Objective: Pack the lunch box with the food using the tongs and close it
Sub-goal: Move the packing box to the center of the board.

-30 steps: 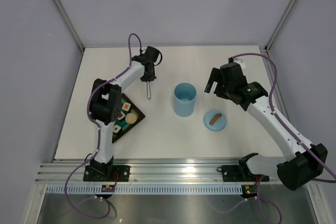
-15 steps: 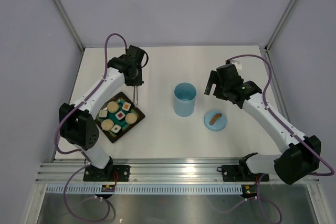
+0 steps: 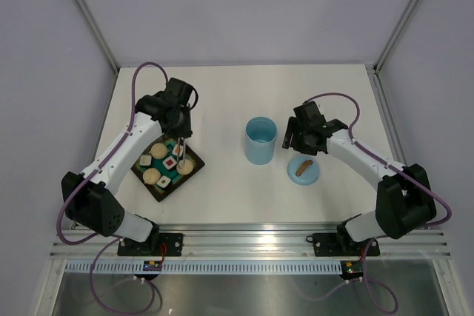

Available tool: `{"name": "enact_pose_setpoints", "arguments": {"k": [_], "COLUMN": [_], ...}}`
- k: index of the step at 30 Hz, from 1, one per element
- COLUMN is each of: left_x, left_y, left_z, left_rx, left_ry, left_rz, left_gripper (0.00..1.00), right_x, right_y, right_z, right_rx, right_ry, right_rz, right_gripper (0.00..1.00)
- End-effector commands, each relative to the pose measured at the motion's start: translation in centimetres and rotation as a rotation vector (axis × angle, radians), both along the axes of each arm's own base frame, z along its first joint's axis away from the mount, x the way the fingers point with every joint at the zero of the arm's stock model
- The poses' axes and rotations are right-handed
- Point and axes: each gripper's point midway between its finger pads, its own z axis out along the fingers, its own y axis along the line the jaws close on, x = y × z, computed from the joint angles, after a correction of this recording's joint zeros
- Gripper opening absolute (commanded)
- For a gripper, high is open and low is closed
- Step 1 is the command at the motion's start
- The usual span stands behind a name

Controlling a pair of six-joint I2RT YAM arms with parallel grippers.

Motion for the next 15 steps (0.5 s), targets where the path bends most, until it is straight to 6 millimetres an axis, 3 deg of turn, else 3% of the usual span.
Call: {"name": "enact_pose_setpoints", "arguments": {"k": [1,15], "left_x": [-0.8,-2.8], "left_y": [0.1,1.6], "left_z": [1.0,1.7], "left_rx": [-0.030,-0.015], "left_ry": [-0.025,-0.035], "left_rz": [-0.003,0.046], "left_gripper": [0.33,0.38], "right_x": [1.8,5.1], "right_y": [2.2,8.2], "right_z": [1.0,1.7], "right_rx": [0.074,0.183], "right_ry": [-0.053,-0.073], "right_rz": [0.027,0.083], "right_gripper": [0.70,0.71]}}
